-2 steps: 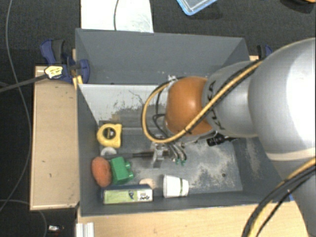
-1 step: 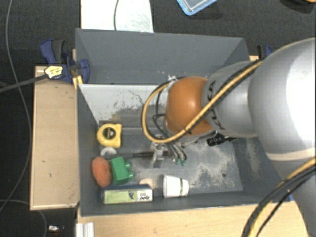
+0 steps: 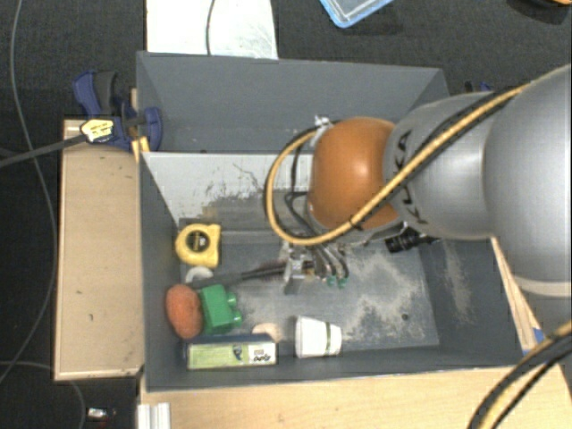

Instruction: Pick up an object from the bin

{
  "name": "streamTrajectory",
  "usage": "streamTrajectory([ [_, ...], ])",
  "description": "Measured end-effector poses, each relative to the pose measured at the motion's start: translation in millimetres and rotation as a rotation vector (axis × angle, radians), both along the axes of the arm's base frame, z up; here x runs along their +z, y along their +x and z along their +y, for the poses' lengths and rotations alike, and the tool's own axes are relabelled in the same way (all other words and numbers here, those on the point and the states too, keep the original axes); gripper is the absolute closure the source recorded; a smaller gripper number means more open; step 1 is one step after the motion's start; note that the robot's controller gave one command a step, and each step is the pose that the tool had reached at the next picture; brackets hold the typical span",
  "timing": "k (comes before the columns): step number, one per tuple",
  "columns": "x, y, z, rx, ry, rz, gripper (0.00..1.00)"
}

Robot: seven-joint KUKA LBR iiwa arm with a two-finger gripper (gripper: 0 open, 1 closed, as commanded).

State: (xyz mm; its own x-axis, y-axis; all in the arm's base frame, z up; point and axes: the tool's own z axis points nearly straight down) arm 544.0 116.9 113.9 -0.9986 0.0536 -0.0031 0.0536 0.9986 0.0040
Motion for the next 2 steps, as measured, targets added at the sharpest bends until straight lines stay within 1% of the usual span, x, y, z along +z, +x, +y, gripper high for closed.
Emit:
streamTrajectory([
  [1, 21, 0.7, 0, -0.001, 0.001, -0.002, 1.0],
  [2, 62, -0.6, 0, -0.002, 0.0, 0.005, 1.0],
])
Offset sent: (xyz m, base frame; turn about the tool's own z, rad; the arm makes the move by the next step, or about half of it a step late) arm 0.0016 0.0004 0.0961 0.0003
